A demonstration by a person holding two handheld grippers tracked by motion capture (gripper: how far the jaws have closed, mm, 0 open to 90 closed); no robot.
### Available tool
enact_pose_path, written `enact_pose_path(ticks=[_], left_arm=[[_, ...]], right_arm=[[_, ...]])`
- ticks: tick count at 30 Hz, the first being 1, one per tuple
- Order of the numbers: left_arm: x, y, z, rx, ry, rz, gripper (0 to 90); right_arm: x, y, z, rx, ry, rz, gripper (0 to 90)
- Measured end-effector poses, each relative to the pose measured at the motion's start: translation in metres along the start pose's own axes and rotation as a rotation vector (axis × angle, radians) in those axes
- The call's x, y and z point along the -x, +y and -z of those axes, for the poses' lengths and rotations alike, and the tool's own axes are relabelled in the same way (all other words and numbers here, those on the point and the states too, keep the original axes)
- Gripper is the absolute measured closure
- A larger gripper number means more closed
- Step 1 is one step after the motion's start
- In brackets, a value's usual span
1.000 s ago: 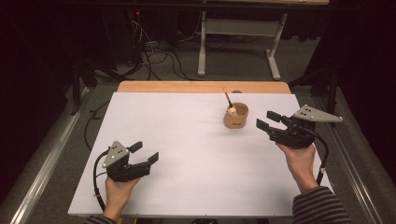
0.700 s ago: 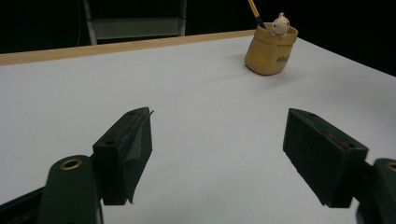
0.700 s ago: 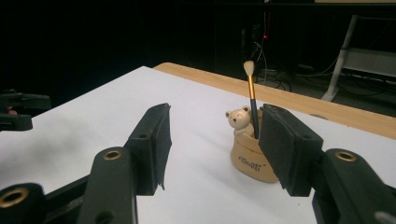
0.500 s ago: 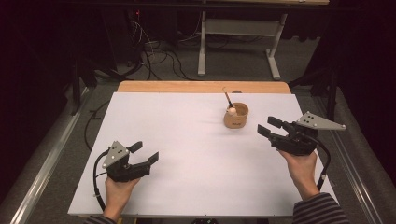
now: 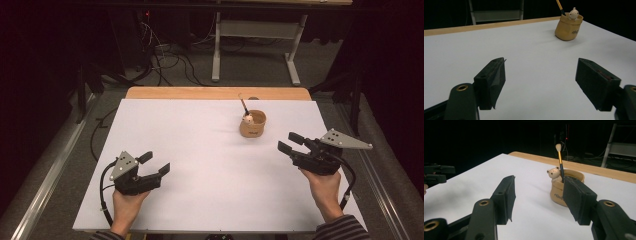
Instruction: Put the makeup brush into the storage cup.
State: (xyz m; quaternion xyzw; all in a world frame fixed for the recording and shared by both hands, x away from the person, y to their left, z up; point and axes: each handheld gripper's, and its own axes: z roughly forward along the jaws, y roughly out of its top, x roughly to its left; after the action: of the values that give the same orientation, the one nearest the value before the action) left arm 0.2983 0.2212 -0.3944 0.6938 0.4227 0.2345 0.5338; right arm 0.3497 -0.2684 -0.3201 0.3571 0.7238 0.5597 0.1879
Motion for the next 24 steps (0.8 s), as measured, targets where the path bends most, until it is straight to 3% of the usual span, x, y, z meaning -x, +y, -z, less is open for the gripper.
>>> enact_pose_path(ticks=[24], left_arm=[[0.001, 0.000, -0.001, -0.004, -0.001, -0.009, 24.7]], right_arm=[[0.006, -0.027, 0.007, -0.001, -0.008, -0.045, 45.5]])
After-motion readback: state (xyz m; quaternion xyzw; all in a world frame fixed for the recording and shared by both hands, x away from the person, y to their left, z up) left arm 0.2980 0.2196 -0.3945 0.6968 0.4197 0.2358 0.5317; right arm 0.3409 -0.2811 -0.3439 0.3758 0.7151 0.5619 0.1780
